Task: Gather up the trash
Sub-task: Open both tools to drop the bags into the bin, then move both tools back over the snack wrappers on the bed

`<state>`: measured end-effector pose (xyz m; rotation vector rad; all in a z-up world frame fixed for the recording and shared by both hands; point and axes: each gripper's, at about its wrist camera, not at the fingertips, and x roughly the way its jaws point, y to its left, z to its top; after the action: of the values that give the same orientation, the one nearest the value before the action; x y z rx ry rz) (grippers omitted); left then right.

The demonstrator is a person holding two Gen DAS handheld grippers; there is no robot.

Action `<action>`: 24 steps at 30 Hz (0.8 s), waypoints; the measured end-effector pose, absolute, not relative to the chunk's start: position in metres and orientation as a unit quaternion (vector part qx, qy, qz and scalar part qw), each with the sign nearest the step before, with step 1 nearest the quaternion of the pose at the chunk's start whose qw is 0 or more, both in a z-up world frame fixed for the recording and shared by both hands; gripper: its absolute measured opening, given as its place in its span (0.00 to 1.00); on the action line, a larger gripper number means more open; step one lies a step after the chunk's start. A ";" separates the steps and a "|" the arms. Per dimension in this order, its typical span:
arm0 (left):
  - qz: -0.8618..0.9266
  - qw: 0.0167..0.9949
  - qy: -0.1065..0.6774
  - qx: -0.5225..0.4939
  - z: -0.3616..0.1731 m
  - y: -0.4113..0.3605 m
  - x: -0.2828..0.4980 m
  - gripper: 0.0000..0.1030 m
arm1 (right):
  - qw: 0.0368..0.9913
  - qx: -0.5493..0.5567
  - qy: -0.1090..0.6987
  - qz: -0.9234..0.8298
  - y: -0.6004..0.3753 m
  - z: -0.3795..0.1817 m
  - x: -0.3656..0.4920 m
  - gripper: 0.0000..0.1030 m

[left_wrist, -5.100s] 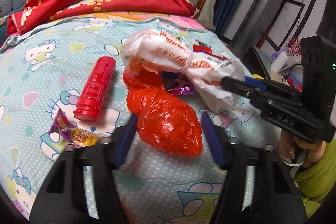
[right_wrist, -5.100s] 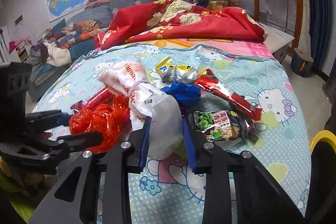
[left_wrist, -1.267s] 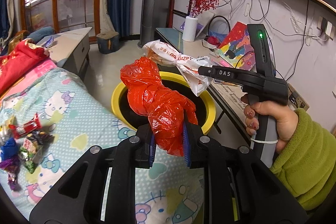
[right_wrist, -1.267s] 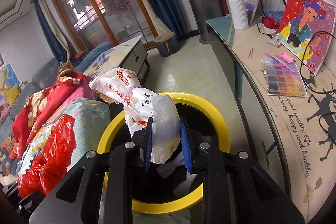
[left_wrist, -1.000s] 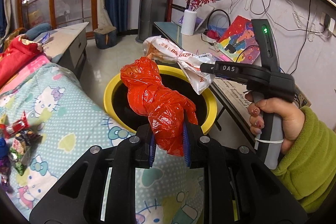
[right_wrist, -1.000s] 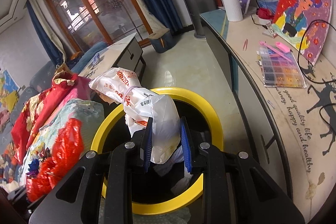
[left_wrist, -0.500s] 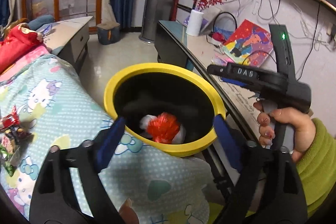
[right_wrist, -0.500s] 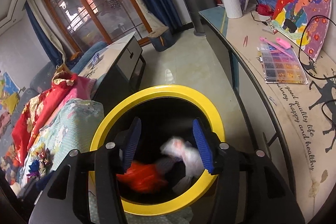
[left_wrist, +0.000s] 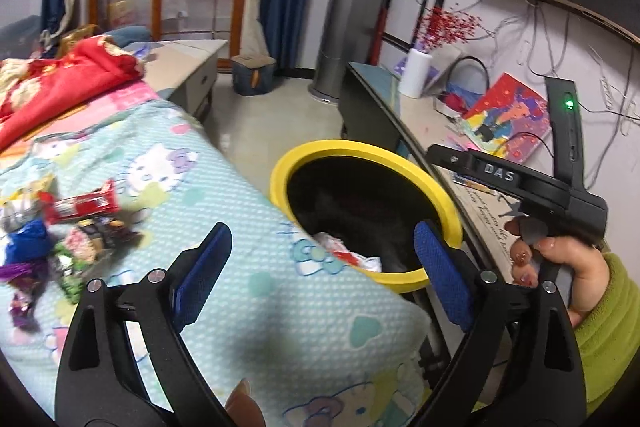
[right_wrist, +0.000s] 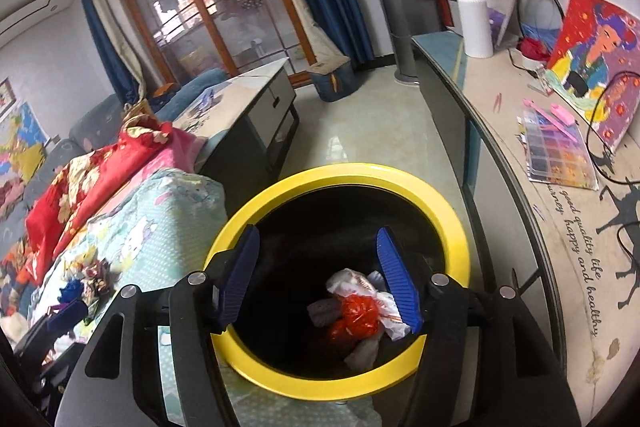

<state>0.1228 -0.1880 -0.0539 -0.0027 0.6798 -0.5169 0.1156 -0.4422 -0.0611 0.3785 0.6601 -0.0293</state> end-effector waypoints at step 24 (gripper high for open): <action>-0.152 0.944 0.291 -0.035 -0.030 -0.101 0.102 0.82 | 0.939 0.113 0.307 0.102 -0.333 -0.020 0.098 0.63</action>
<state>0.1018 -0.1014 -0.0302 -0.0717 0.5929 -0.3100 0.0980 -0.3333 -0.0197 0.2305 0.6269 0.2076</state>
